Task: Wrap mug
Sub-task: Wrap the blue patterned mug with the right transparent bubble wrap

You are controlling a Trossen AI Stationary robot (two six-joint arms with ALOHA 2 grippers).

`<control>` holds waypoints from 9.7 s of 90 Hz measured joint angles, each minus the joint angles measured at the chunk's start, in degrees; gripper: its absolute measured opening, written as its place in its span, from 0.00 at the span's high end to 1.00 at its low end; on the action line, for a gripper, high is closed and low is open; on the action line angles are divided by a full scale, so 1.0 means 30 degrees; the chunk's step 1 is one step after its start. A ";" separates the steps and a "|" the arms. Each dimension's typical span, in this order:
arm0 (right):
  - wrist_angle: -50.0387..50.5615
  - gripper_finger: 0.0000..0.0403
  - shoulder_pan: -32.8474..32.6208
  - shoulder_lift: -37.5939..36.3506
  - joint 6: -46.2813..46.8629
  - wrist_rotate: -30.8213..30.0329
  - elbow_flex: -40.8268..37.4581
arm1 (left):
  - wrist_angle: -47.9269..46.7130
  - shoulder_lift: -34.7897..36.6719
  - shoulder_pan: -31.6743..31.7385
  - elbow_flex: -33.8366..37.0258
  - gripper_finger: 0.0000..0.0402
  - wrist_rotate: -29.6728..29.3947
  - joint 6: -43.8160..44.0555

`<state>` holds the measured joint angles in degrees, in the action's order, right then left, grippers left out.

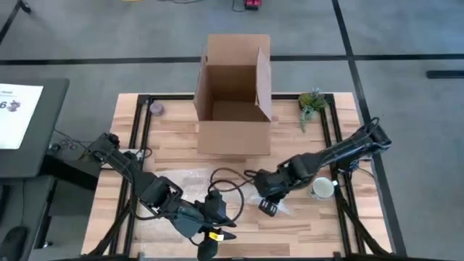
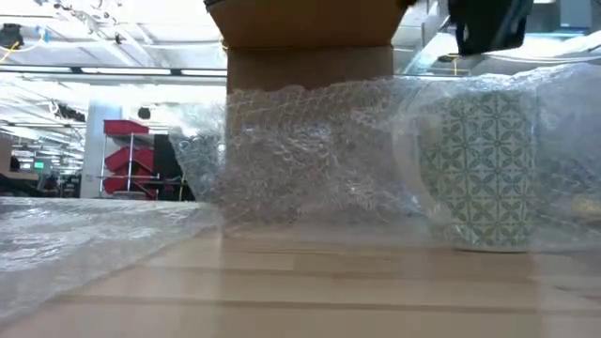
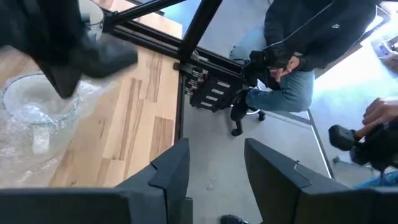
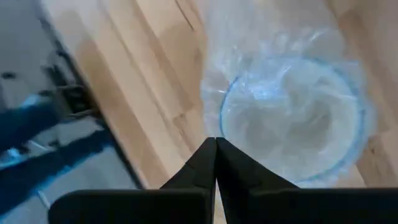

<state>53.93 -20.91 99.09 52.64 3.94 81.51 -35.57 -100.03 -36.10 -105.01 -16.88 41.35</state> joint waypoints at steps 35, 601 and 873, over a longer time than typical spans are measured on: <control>0.0564 1.00 0.1115 0.3616 -0.1996 -0.0320 0.0558 | 0.0003 0.0000 0.0000 0.0000 0.67 -0.0010 0.0022; -0.2118 1.00 -0.1976 -0.1399 0.1503 0.0617 -0.2694 | 0.1546 0.0262 0.2062 0.8649 1.00 -0.4608 -0.4856; -1.0536 0.50 0.0664 0.5064 -0.6510 -0.3033 0.0887 | -0.2432 0.5257 0.0023 0.8050 1.00 -0.5982 0.1044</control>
<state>22.32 -18.92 114.28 33.11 -5.15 84.17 -42.87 -84.26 -36.03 -80.86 -34.83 44.48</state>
